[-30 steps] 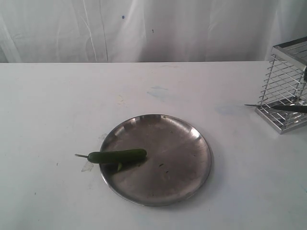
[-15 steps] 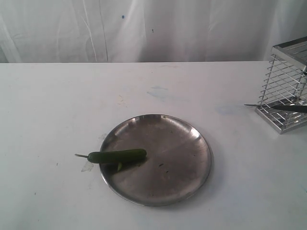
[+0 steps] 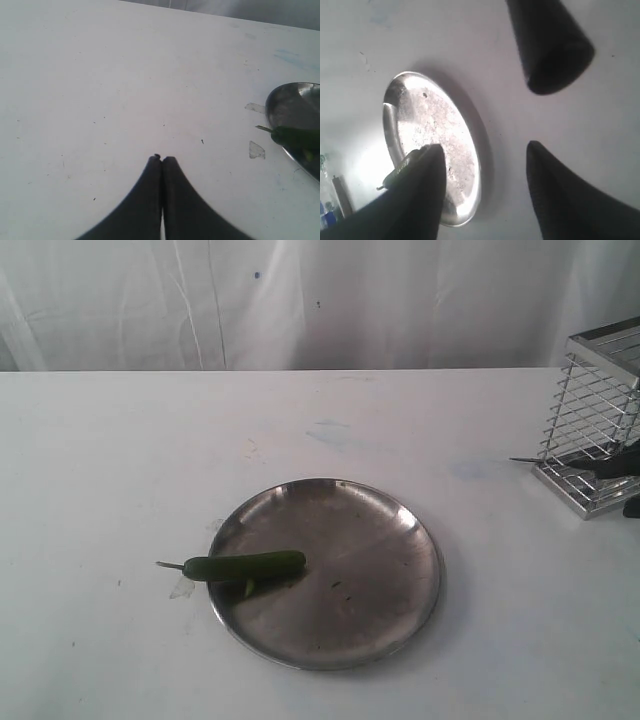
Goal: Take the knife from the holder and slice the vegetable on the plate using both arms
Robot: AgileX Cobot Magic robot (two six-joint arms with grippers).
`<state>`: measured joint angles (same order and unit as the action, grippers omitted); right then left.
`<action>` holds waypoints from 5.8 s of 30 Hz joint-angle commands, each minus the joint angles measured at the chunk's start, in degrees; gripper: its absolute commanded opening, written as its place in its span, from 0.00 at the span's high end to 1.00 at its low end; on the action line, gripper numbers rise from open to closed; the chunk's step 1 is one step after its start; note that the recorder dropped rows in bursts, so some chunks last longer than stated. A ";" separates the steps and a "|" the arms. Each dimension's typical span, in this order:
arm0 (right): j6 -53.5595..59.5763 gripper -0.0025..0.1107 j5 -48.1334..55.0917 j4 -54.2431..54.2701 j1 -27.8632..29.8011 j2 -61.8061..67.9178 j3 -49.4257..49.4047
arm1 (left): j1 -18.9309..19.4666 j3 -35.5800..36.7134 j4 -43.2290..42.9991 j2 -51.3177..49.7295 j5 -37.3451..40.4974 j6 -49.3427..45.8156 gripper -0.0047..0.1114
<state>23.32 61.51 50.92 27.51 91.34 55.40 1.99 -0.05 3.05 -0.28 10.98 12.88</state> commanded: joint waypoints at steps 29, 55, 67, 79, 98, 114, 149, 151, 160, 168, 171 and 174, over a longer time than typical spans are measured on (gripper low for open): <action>-1.63 0.56 -16.22 6.26 1.69 5.45 -0.16 | -0.44 0.05 0.02 0.28 -0.27 0.25 0.96; 5.72 0.93 -14.02 9.69 1.69 3.01 -0.06 | -0.44 0.05 0.02 0.28 -0.27 0.25 0.96; 8.39 0.93 -17.51 2.36 1.69 -3.80 -0.06 | -0.44 0.05 0.02 0.28 -0.27 0.25 0.96; 8.85 0.93 -19.55 -7.60 -2.99 -1.96 -0.09 | -0.44 0.05 -0.08 0.28 -0.27 0.25 0.96; -3.61 0.86 -24.58 -12.65 -3.45 -0.53 -0.80 | -0.44 0.05 -0.08 0.28 -0.27 0.25 0.96; 3.30 0.98 -27.14 6.12 -1.92 0.54 -0.80 | -0.44 0.05 -0.08 0.28 -0.27 0.25 0.96; 20.55 0.98 -2.35 15.14 15.61 11.10 8.73 | -0.44 0.05 -0.08 0.28 -0.27 0.25 0.96; 20.97 0.98 -1.09 12.40 16.56 11.10 9.30 | -0.44 0.05 -0.08 0.28 -0.27 0.25 0.96; 32.95 0.98 3.94 18.28 17.09 11.10 9.30 | -0.44 0.05 -0.08 0.28 -0.27 0.25 0.96; 45.81 0.98 8.45 20.11 17.09 10.08 9.30 | -0.44 0.05 -0.08 0.28 -0.27 0.25 0.96; 43.70 0.98 8.34 19.27 17.09 10.08 9.15 | -0.44 0.05 -0.08 0.28 -0.27 0.25 0.96; 47.17 0.98 8.45 20.19 17.09 10.08 9.15 | -0.44 0.05 -0.08 0.28 -0.27 0.25 0.96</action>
<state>68.01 67.88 67.83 44.33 102.41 64.28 1.99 -0.05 3.05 -0.28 10.98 12.88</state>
